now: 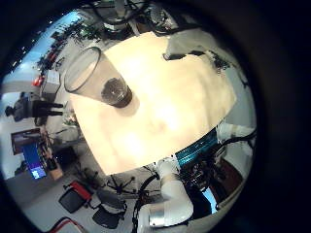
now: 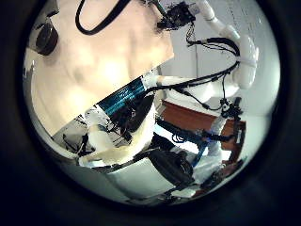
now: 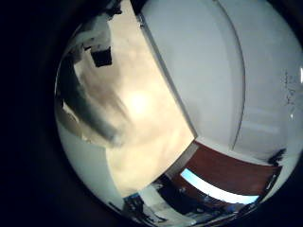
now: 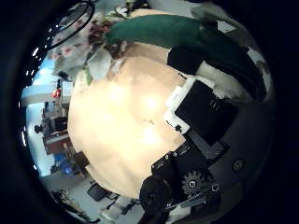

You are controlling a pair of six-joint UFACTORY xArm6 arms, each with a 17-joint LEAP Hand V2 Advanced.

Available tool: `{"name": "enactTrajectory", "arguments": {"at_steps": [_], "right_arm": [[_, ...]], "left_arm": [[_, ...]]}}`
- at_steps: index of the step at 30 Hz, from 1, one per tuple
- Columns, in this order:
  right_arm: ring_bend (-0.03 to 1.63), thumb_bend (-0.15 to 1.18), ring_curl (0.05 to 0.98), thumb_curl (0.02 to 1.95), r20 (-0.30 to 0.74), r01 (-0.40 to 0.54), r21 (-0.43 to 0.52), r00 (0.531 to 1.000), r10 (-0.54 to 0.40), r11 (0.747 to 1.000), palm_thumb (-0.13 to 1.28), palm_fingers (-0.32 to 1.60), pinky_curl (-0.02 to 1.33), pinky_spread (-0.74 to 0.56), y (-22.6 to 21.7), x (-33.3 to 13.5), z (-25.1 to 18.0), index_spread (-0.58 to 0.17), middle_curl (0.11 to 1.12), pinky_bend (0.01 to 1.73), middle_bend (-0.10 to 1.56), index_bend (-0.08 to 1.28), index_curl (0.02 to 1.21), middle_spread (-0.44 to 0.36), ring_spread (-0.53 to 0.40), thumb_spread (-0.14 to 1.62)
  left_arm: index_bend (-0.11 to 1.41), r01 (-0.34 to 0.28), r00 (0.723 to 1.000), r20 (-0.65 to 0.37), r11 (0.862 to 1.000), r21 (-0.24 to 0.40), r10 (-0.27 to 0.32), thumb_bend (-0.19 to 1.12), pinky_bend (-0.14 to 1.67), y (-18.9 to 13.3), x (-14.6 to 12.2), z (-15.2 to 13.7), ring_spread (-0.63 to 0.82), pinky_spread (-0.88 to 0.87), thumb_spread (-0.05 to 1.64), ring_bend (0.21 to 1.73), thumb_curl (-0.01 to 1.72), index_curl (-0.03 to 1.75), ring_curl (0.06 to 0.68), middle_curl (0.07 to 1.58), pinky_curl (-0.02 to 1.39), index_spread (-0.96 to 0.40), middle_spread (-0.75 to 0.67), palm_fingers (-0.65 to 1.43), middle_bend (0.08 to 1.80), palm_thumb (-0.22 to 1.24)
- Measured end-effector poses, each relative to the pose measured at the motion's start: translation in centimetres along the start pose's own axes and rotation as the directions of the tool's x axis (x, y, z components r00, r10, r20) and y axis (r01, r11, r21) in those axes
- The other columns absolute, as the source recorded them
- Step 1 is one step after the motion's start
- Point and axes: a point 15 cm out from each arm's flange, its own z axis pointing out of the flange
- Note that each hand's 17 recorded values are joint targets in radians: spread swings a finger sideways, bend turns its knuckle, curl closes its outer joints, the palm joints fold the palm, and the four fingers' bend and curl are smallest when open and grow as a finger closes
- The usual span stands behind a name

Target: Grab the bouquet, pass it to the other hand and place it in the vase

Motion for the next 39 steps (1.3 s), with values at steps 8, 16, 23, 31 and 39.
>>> {"name": "enactTrajectory", "arguments": {"at_steps": [8, 16, 23, 31, 39], "right_arm": [[1.44, 0.10, 0.687, 0.88, 0.012, 0.037, 0.118, 0.999, -0.038, 0.992, 1.19, 1.14, 0.63, -0.17, 0.1, 1.1, -6.6, -0.273, 0.82, 1.41, 1.34, 1.08, 0.97, -0.127, -0.193, 0.88], [1.45, 0.09, 0.692, 0.97, 0.077, 0.036, 0.169, 0.996, -0.050, 0.985, 1.18, 1.13, 0.68, -0.17, 1.1, 2.6, -10.4, -0.254, 0.80, 1.37, 1.36, 1.10, 0.95, -0.116, -0.188, 0.87], [1.45, 0.08, 0.692, 1.04, 0.244, 0.045, 0.183, 0.966, -0.090, 0.982, 1.17, 1.14, 0.72, -0.18, 2.3, 2.6, -12.2, -0.242, 0.78, 1.34, 1.37, 1.12, 0.94, -0.112, -0.185, 0.87], [1.45, 0.07, 0.691, 1.10, 0.316, 0.084, 0.236, 0.935, -0.158, 0.968, 1.16, 1.14, 0.77, -0.18, 2.5, 2.1, -13.7, -0.234, 0.76, 1.31, 1.38, 1.13, 0.92, -0.109, -0.185, 0.86], [1.46, 0.06, 0.690, 1.16, 0.516, 0.098, 0.304, 0.819, -0.250, 0.948, 1.16, 1.15, 0.81, -0.18, 2.2, -1.3, -15.7, -0.227, 0.74, 1.28, 1.39, 1.15, 0.91, -0.107, -0.184, 0.85]], "left_arm": [[0.19, 0.004, 1.000, -0.017, 1.000, 0.003, -0.004, -0.02, 0.73, -0.3, 0.4, 0.2, 0.19, 0.25, 1.13, 0.69, 0.29, 0.43, 0.114, 0.43, -0.01, -0.15, 0.03, 0.38, 0.24, 0.17], [0.19, 0.017, 0.999, -0.036, 1.000, 0.015, -0.016, -0.02, 0.73, -1.0, 0.4, 0.4, 0.19, 0.25, 1.13, 0.69, 0.29, 0.43, 0.112, 0.43, -0.01, -0.16, 0.03, 0.38, 0.25, 0.17], [0.19, 0.069, 0.992, -0.110, 0.994, 0.088, -0.059, -0.02, 0.73, -3.5, 0.2, 0.1, 0.19, 0.25, 1.13, 0.69, 0.29, 0.43, 0.115, 0.43, -0.01, -0.16, 0.03, 0.38, 0.25, 0.19], [0.18, 0.138, 0.973, -0.210, 0.968, 0.211, -0.093, -0.02, 0.74, -6.8, 0.2, -1.7, 0.19, 0.25, 1.12, 0.69, 0.29, 0.43, 0.119, 0.43, 0.00, -0.14, 0.04, 0.36, 0.23, 0.19], [0.18, 0.232, 0.940, -0.312, 0.926, 0.297, -0.135, -0.02, 0.75, -12.0, 0.2, -3.1, 0.21, 0.26, 1.09, 0.70, 0.30, 0.42, 0.123, 0.42, 0.00, -0.09, 0.07, 0.34, 0.23, 0.17]]}}
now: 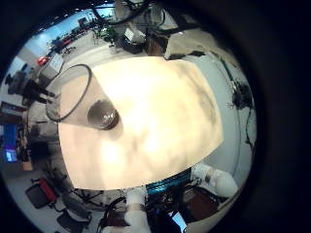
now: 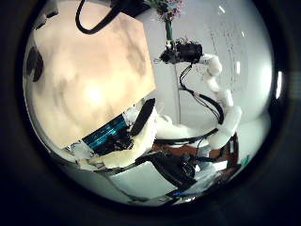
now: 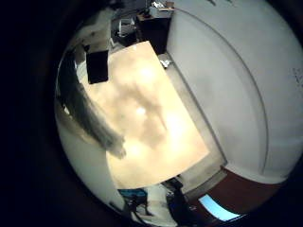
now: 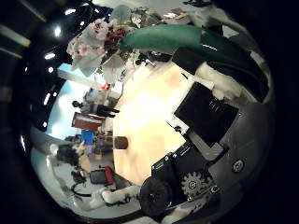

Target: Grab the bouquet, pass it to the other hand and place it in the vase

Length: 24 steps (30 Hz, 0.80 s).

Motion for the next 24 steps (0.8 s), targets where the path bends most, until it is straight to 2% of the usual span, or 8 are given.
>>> {"name": "enactTrajectory", "arguments": {"at_steps": [6, 10, 12, 18, 20, 24], "right_arm": [[1.46, 0.05, 0.688, 1.19, 0.160, 0.019, 0.027, 0.987, -0.023, 0.999, 1.17, 1.15, 0.83, -0.19, -1.2, -2.3, 1.7, -0.223, 0.73, 1.26, 1.40, 1.15, 0.90, -0.106, -0.182, 0.84], [1.46, 0.04, 0.686, 1.21, 0.305, 0.031, 0.025, 0.952, -0.037, 0.999, 1.16, 1.15, 0.85, -0.19, -2.0, -4.8, 2.7, -0.220, 0.73, 1.25, 1.40, 1.16, 0.89, -0.105, -0.181, 0.84], [1.46, 0.03, 0.685, 1.22, 0.393, 0.047, 0.010, 0.918, -0.047, 0.999, 1.16, 1.15, 0.86, -0.19, -2.0, -6.4, 3.1, -0.219, 0.73, 1.24, 1.40, 1.16, 0.89, -0.105, -0.180, 0.83], [1.46, 0.02, 0.683, 1.24, 0.631, 0.107, -0.025, 0.773, -0.067, 0.994, 1.17, 1.16, 0.88, -0.19, -1.7, -10.6, 3.4, -0.215, 0.72, 1.23, 1.40, 1.17, 0.88, -0.105, -0.179, 0.83], [1.46, 0.02, 0.682, 1.25, 0.688, 0.127, -0.017, 0.721, -0.081, 0.992, 1.17, 1.16, 0.88, -0.19, -1.4, -11.8, 2.8, -0.214, 0.72, 1.23, 1.41, 1.17, 0.88, -0.105, -0.179, 0.83], [1.46, 0.02, 0.681, 1.26, 0.755, 0.155, -0.002, 0.648, -0.101, 0.988, 1.17, 1.16, 0.89, -0.19, -0.9, -13.9, 1.8, -0.212, 0.72, 1.22, 1.41, 1.17, 0.87, -0.105, -0.179, 0.83]], "left_arm": [[0.18, 0.053, 0.995, -0.092, 0.997, 0.050, -0.048, -0.02, 0.75, -3.0, 1.4, -0.7, 0.22, 0.27, 1.09, 0.71, 0.30, 0.42, 0.126, 0.42, -0.01, -0.07, 0.08, 0.33, 0.24, 0.17], [0.17, 0.069, 0.990, -0.131, 0.995, 0.068, -0.060, -0.03, 0.76, -4.0, 1.7, -1.2, 0.23, 0.27, 1.06, 0.72, 0.30, 0.41, 0.131, 0.42, 0.00, -0.04, 0.10, 0.31, 0.24, 0.15], [0.17, 0.070, 0.987, -0.147, 0.995, 0.073, -0.059, -0.04, 0.77, -4.4, 1.8, -1.4, 0.23, 0.27, 1.04, 0.72, 0.30, 0.40, 0.134, 0.42, 0.00, -0.03, 0.11, 0.31, 0.24, 0.13], [0.17, 0.085, 0.967, -0.248, 0.990, 0.108, -0.056, -0.03, 0.80, -5.5, 2.8, -1.8, 0.26, 0.26, 1.00, 0.73, 0.30, 0.39, 0.140, 0.42, 0.00, 0.00, 0.14, 0.28, 0.24, 0.10], [0.17, 0.099, 0.955, -0.290, 0.987, 0.125, -0.059, -0.03, 0.81, -6.0, 3.2, -2.0, 0.26, 0.26, 1.00, 0.73, 0.30, 0.39, 0.141, 0.42, 0.00, 0.01, 0.14, 0.27, 0.24, 0.10], [0.17, 0.128, 0.924, -0.376, 0.981, 0.144, -0.066, -0.03, 0.81, -6.5, 3.8, -2.4, 0.28, 0.26, 0.99, 0.74, 0.30, 0.38, 0.147, 0.42, 0.00, 0.02, 0.15, 0.26, 0.24, 0.11]]}}
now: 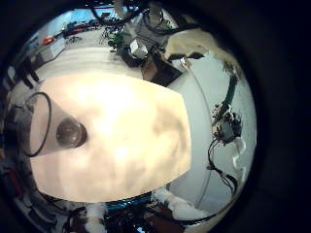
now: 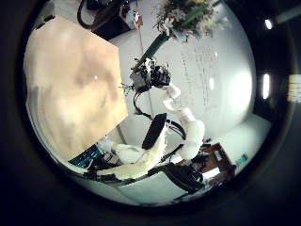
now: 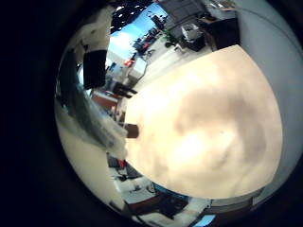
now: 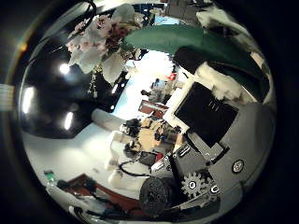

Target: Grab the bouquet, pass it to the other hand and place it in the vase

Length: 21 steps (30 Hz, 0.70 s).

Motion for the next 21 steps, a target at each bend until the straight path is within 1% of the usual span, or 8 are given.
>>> {"name": "enactTrajectory", "arguments": {"at_steps": [3, 5, 9, 12, 18, 21], "right_arm": [[1.46, 0.01, 0.680, 1.26, 0.072, 0.036, -0.033, 0.997, -0.034, 0.999, 1.18, 1.15, 0.90, -0.20, 0.5, -2.4, 1.6, -0.211, 0.72, 1.22, 1.41, 1.18, 0.87, -0.105, -0.179, 0.82], [1.46, 0.01, 0.680, 1.27, 0.101, 0.057, -0.041, 0.994, -0.053, 0.998, 1.18, 1.15, 0.91, -0.20, 0.6, -3.6, 2.3, -0.210, 0.72, 1.21, 1.41, 1.18, 0.86, -0.106, -0.179, 0.82], [1.47, 0.00, 0.681, 1.28, 0.149, 0.098, -0.079, 0.985, -0.085, 0.992, 1.18, 1.15, 0.92, -0.20, 1.4, -6.0, 4.3, -0.209, 0.72, 1.21, 1.41, 1.18, 0.86, -0.106, -0.179, 0.83], [1.47, 0.00, 0.681, 1.29, 0.176, 0.105, -0.103, 0.981, -0.086, 0.989, 1.18, 1.15, 0.93, -0.20, 2.5, -6.7, 5.6, -0.209, 0.72, 1.20, 1.41, 1.18, 0.85, -0.106, -0.179, 0.83], [1.47, 0.00, 0.681, 1.30, 0.261, 0.120, -0.172, 0.963, -0.073, 0.978, 1.18, 1.15, 0.95, -0.21, 5.1, -8.3, 8.5, -0.207, 0.72, 1.19, 1.41, 1.19, 0.85, -0.106, -0.179, 0.83], [1.47, 0.00, 0.681, 1.31, 0.279, 0.128, -0.191, 0.958, -0.072, 0.973, 1.18, 1.15, 0.96, -0.21, 6.3, -8.8, 9.5, -0.207, 0.72, 1.19, 1.41, 1.19, 0.85, -0.106, -0.179, 0.83]], "left_arm": [[0.17, 0.013, 0.998, -0.067, 1.000, 0.015, -0.012, -0.03, 0.82, -0.5, 1.0, -0.1, 0.28, 0.26, 0.98, 0.75, 0.31, 0.38, 0.149, 0.42, 0.00, 0.04, 0.16, 0.26, 0.25, 0.11], [0.17, 0.016, 0.994, -0.107, 1.000, 0.022, -0.013, -0.02, 0.82, -0.7, 1.8, -0.1, 0.28, 0.26, 0.97, 0.75, 0.31, 0.37, 0.151, 0.42, 0.00, 0.04, 0.16, 0.25, 0.26, 0.12], [0.17, 0.028, 0.980, -0.198, 0.999, 0.032, -0.022, -0.03, 0.83, -1.4, 3.2, -0.2, 0.29, 0.25, 0.96, 0.76, 0.32, 0.37, 0.155, 0.42, 0.00, 0.05, 0.17, 0.25, 0.26, 0.13], [0.17, 0.036, 0.965, -0.263, 0.999, 0.036, -0.025, -0.03, 0.84, -1.9, 3.8, -0.7, 0.29, 0.24, 0.96, 0.76, 0.32, 0.37, 0.158, 0.42, 0.00, 0.06, 0.17, 0.24, 0.27, 0.15], [0.17, 0.058, 0.927, -0.369, 0.998, -0.020, -0.061, -0.03, 0.85, -1.7, 4.3, -1.0, 0.29, 0.24, 0.95, 0.77, 0.32, 0.36, 0.162, 0.42, 0.00, 0.07, 0.18, 0.24, 0.28, 0.16], [0.17, 0.059, 0.908, -0.412, 0.997, -0.049, -0.074, -0.03, 0.85, -1.3, 5.0, -1.0, 0.30, 0.24, 0.95, 0.77, 0.32, 0.36, 0.164, 0.42, 0.00, 0.07, 0.18, 0.23, 0.29, 0.17]]}}
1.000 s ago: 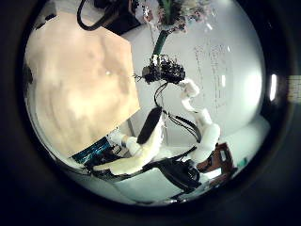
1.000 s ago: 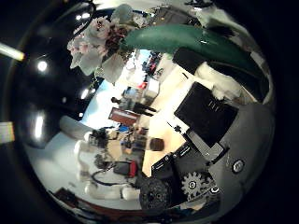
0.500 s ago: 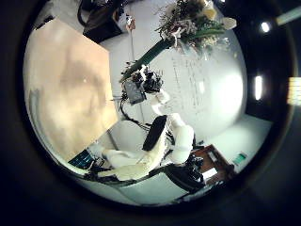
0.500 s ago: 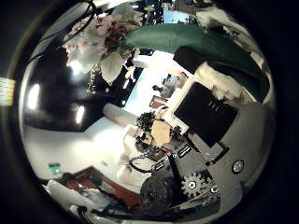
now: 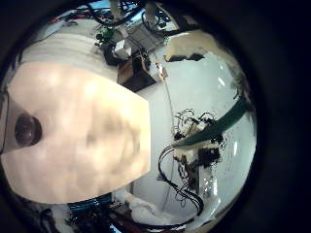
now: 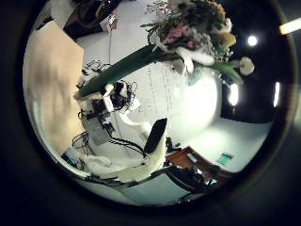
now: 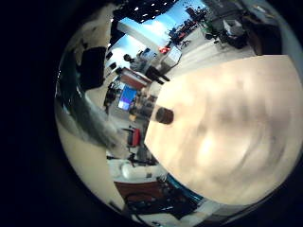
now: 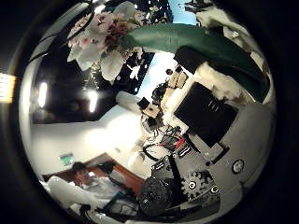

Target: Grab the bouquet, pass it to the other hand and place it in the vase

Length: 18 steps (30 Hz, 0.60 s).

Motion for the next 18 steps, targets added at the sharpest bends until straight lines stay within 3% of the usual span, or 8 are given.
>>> {"name": "enactTrajectory", "arguments": {"at_steps": [8, 18], "right_arm": [[1.48, 0.00, 0.680, 1.32, 0.037, 0.022, -0.068, 0.999, -0.020, 0.997, 1.18, 1.15, 0.98, -0.21, 1.4, -1.7, 3.4, -0.206, 0.72, 1.18, 1.41, 1.19, 0.84, -0.106, -0.179, 0.82], [1.47, 0.00, 0.680, 1.34, 0.063, 0.044, -0.137, 0.997, -0.035, 0.990, 1.17, 1.15, 0.99, -0.22, 2.2, -3.3, 7.1, -0.206, 0.72, 1.17, 1.41, 1.20, 0.84, -0.106, -0.180, 0.82]], "left_arm": [[0.17, 0.023, 0.996, -0.084, 0.997, -0.072, -0.029, -0.03, 0.86, 1.0, 0.9, -0.4, 0.32, 0.25, 0.94, 0.78, 0.33, 0.35, 0.167, 0.42, 0.00, 0.09, 0.20, 0.21, 0.30, 0.18], [0.20, -0.006, 0.991, -0.136, 0.993, -0.117, -0.010, -0.02, 0.86, 1.7, 1.8, -0.8, 0.35, 0.25, 0.93, 0.75, 0.34, 0.36, 0.157, 0.41, -0.01, 0.08, 0.18, 0.23, 0.33, 0.22]]}}
